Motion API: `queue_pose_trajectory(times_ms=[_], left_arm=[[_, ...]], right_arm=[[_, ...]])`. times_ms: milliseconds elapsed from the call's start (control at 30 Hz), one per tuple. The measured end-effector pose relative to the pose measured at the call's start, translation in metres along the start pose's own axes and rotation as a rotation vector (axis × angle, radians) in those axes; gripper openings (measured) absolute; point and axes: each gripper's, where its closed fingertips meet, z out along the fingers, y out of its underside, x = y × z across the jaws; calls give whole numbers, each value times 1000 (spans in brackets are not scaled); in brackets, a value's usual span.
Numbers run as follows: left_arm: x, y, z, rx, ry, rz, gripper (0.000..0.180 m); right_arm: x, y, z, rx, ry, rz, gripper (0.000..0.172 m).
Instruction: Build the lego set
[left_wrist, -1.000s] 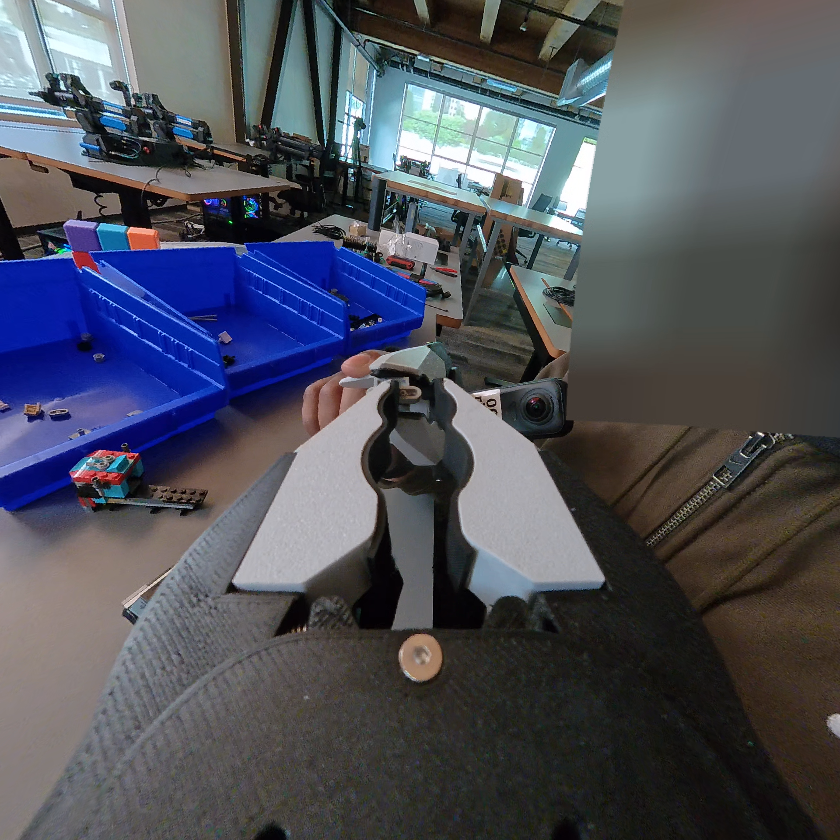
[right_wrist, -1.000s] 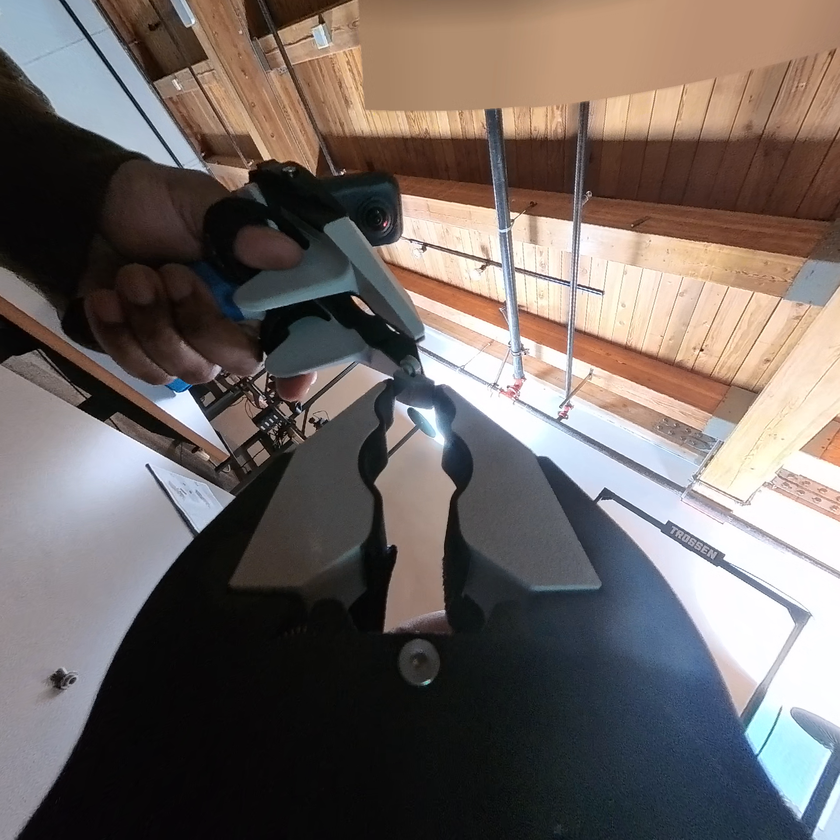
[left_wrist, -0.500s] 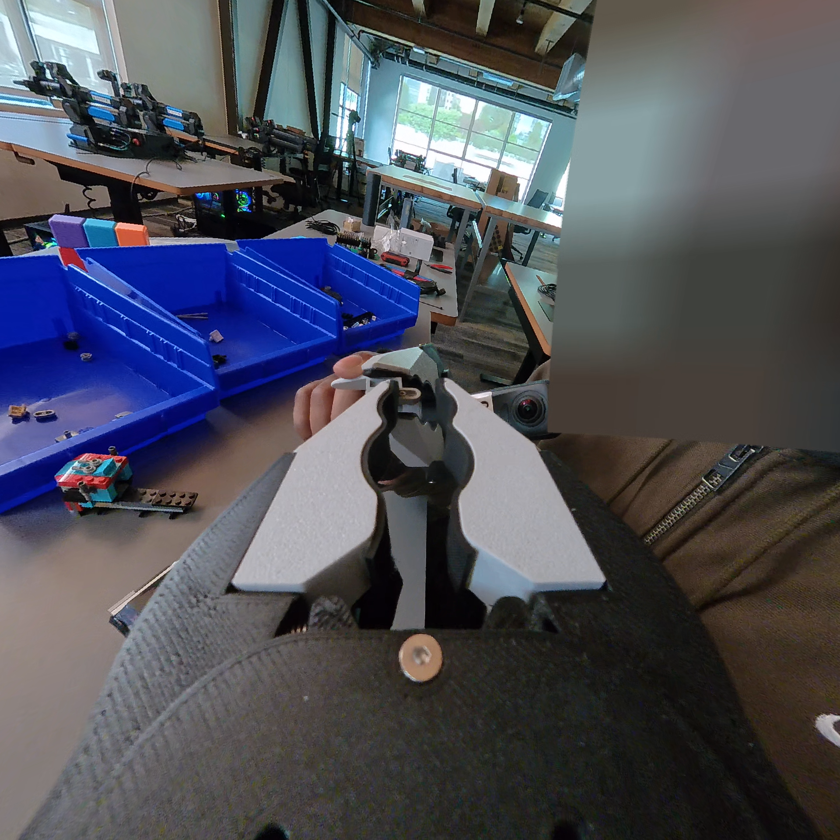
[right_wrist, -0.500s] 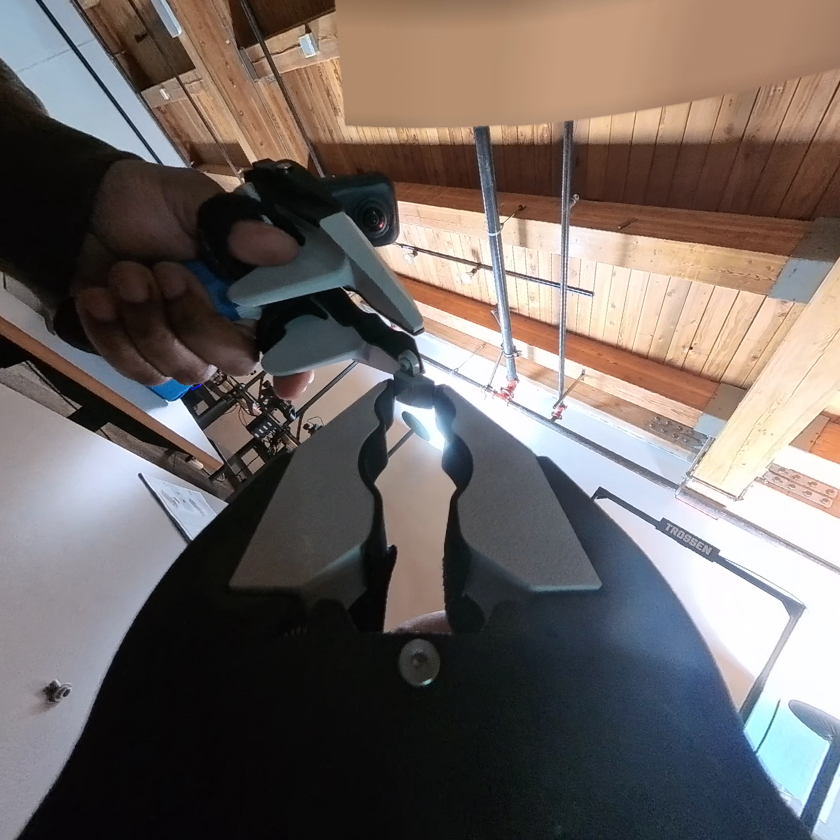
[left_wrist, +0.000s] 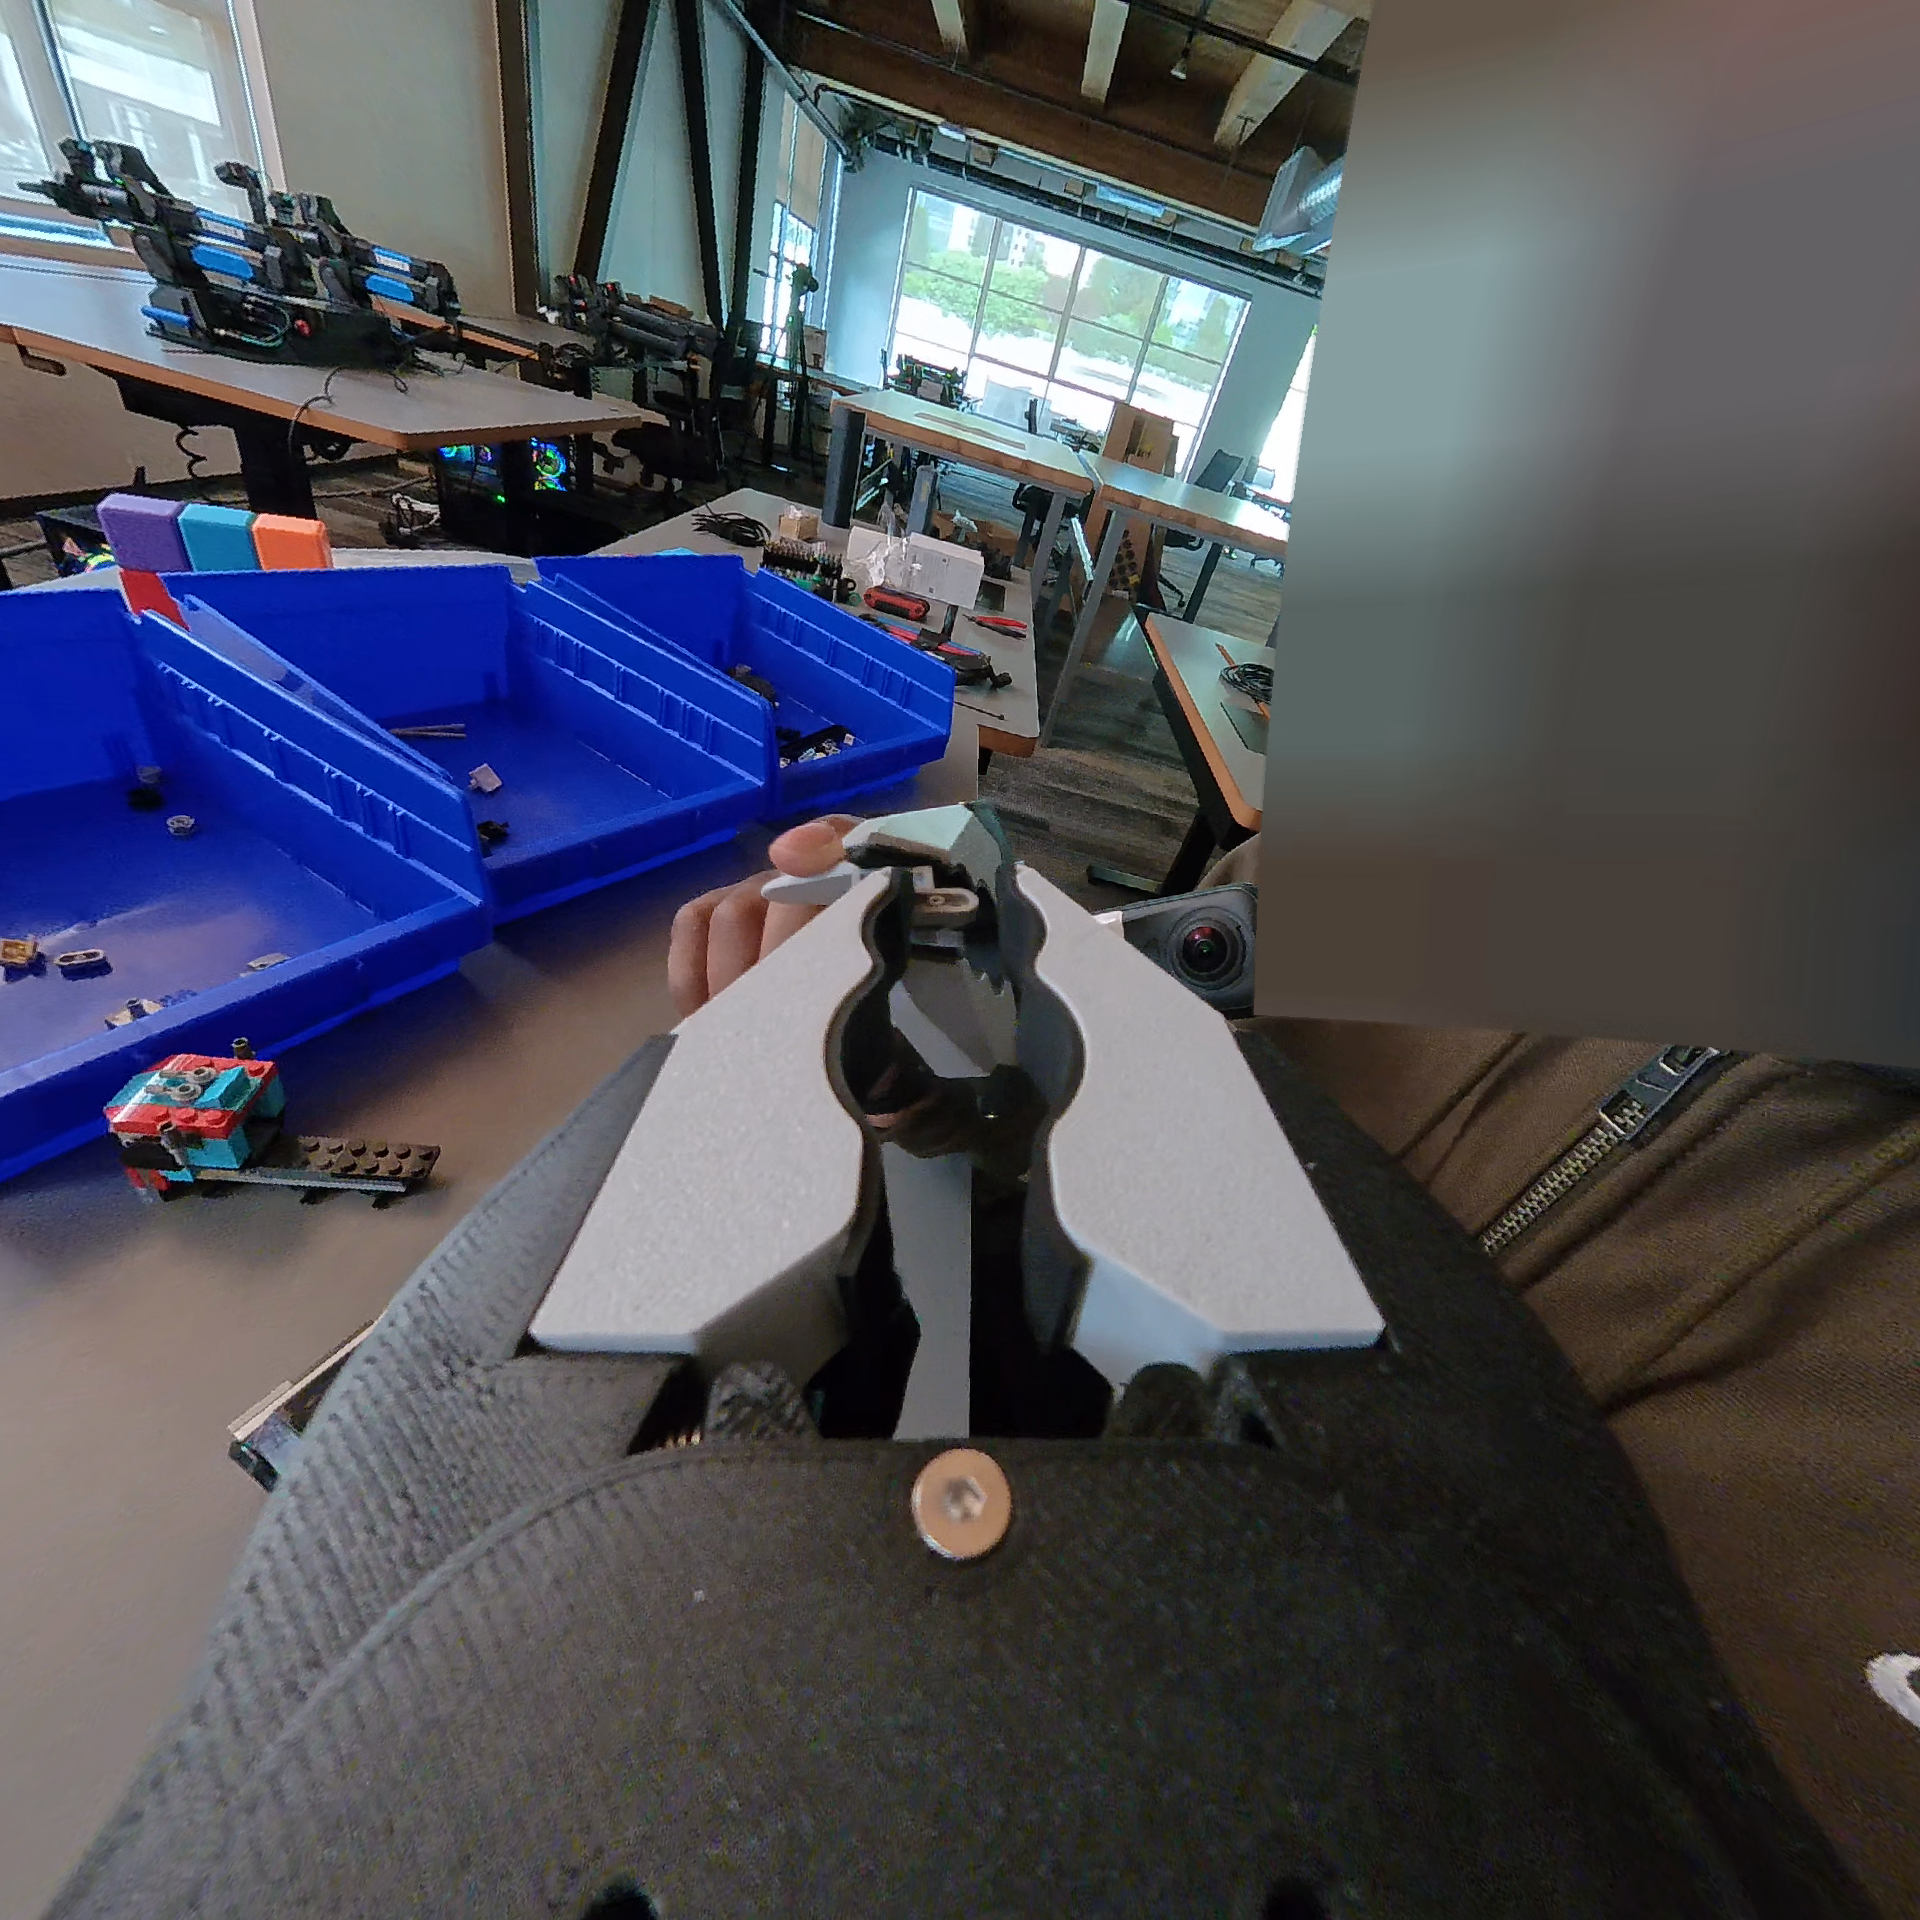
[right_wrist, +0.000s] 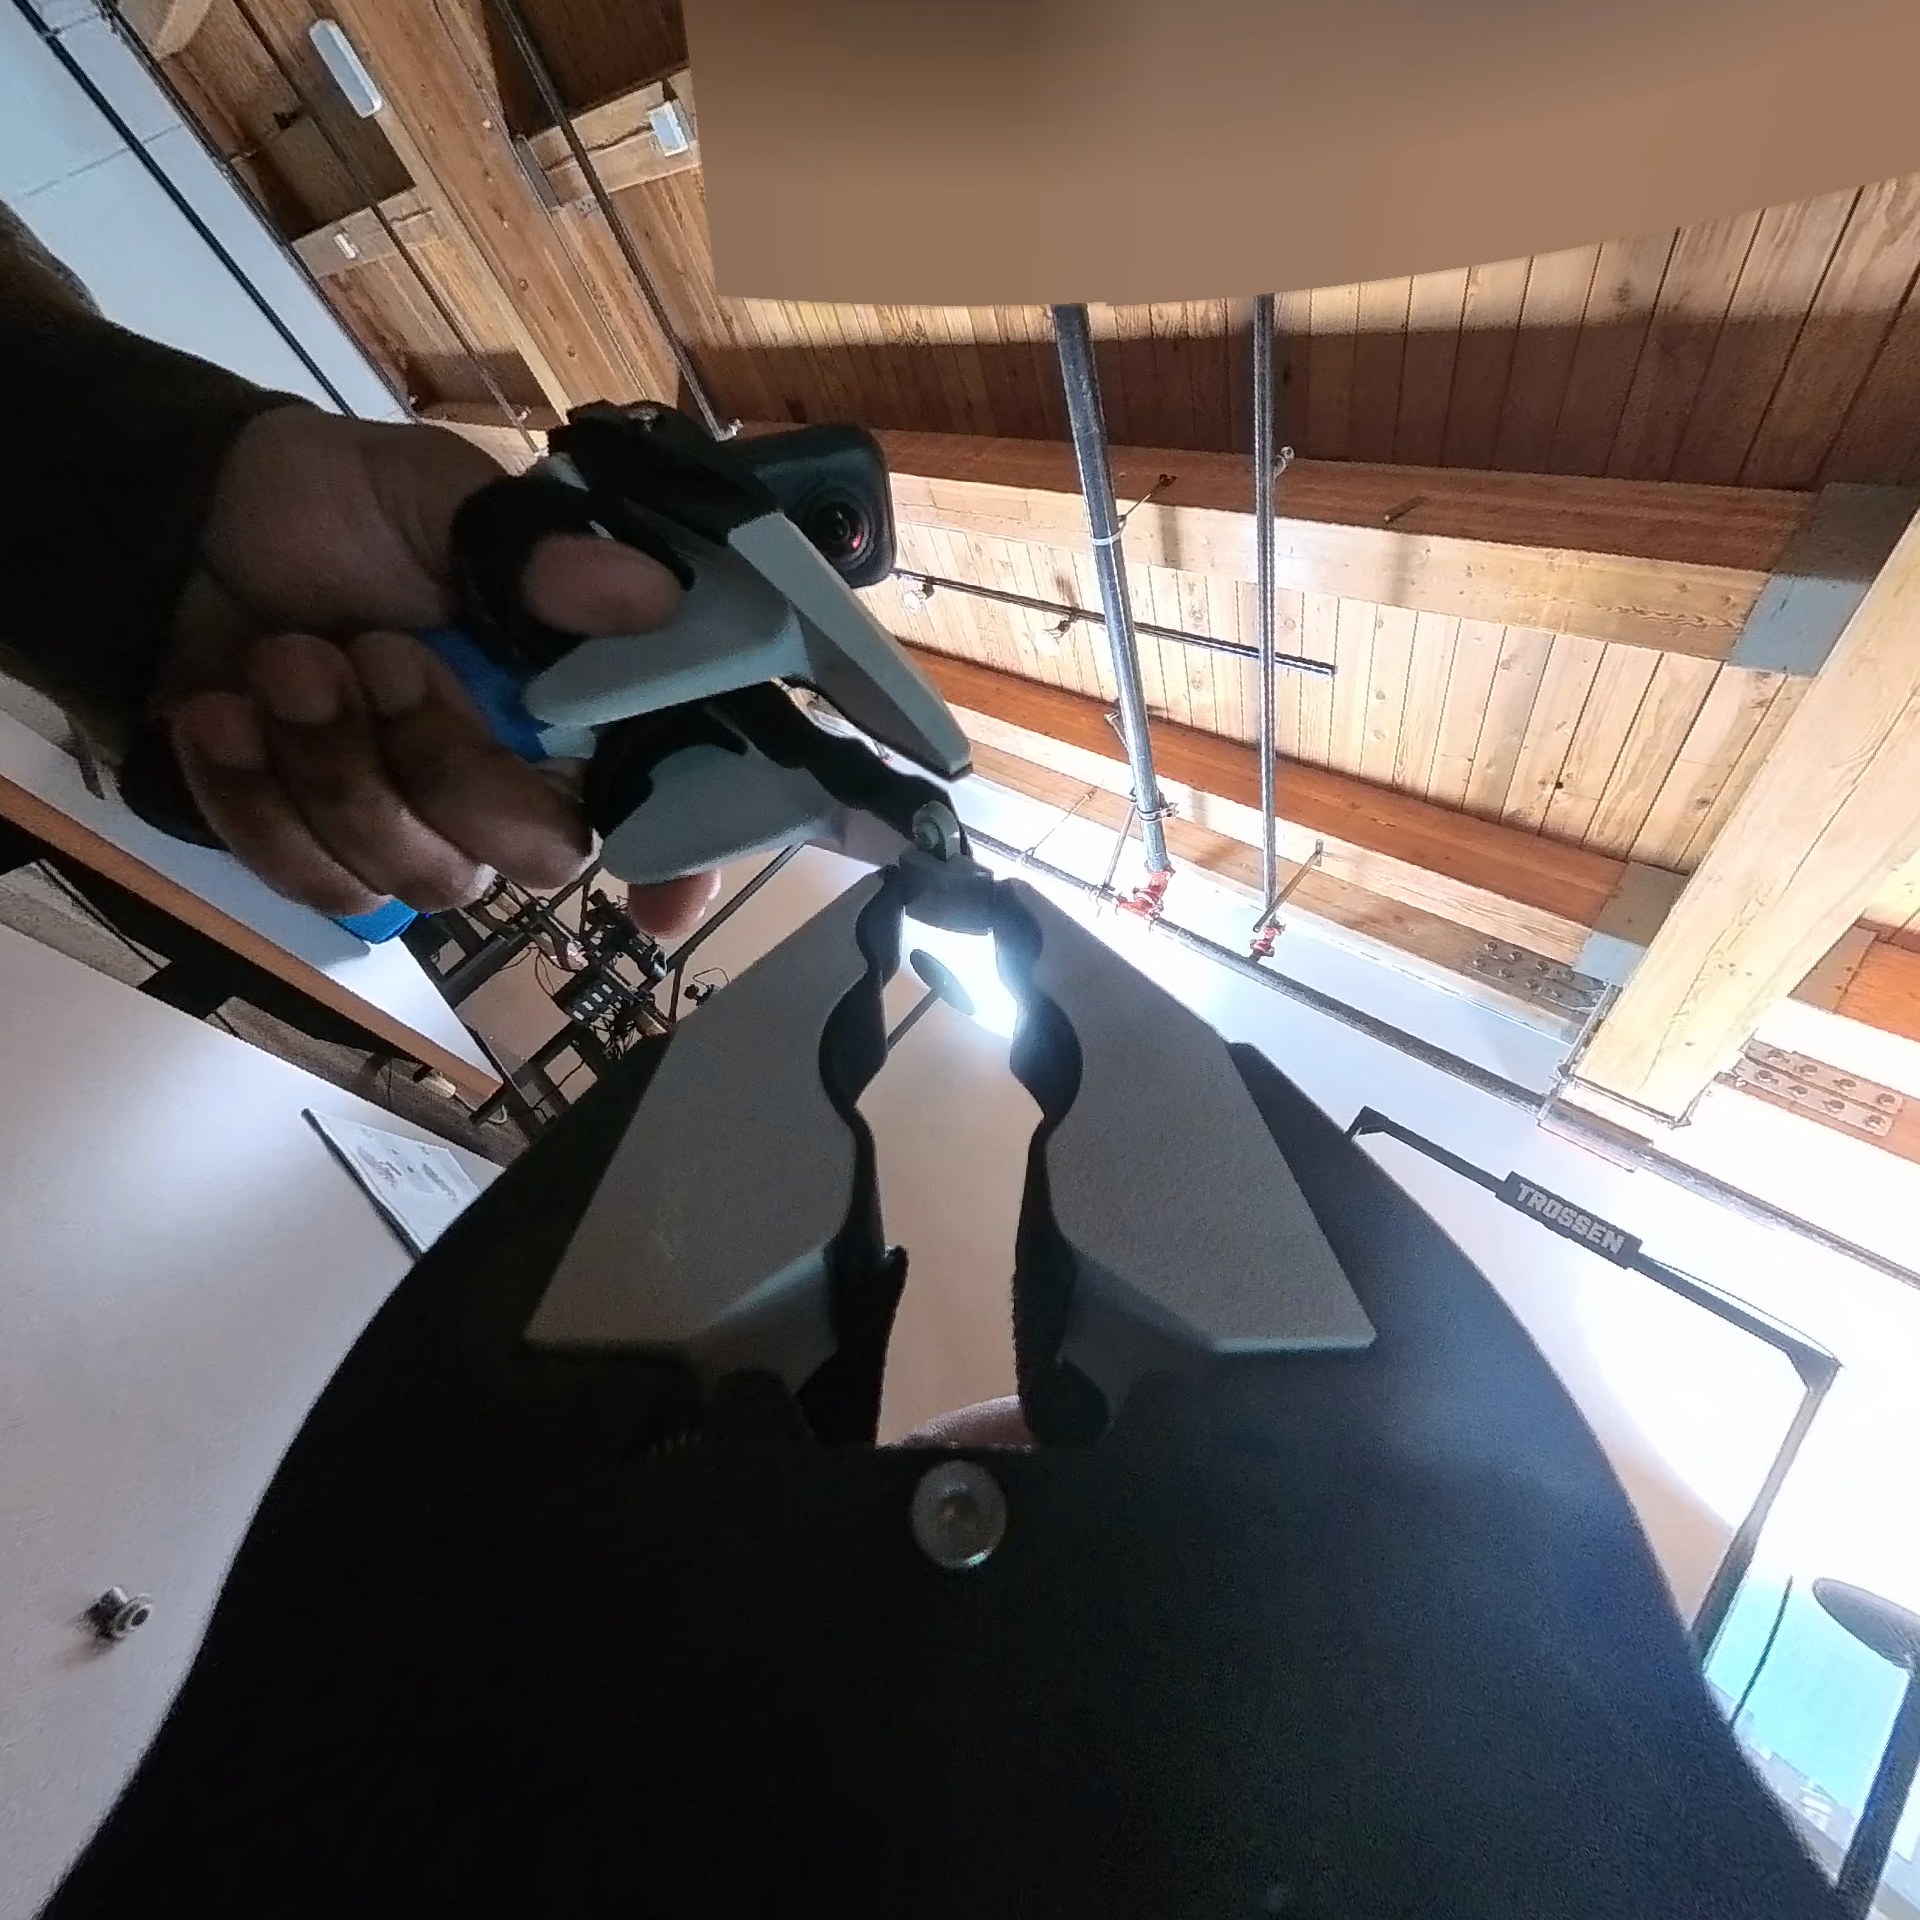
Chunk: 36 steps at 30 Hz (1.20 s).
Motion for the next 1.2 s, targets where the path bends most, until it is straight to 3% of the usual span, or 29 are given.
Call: queue_pose_trajectory(times_ms=[1200], left_arm=[[-1, -3, 2, 36, 10, -21, 21]], right_arm=[[3, -1, -2, 4, 18, 44, 18]])
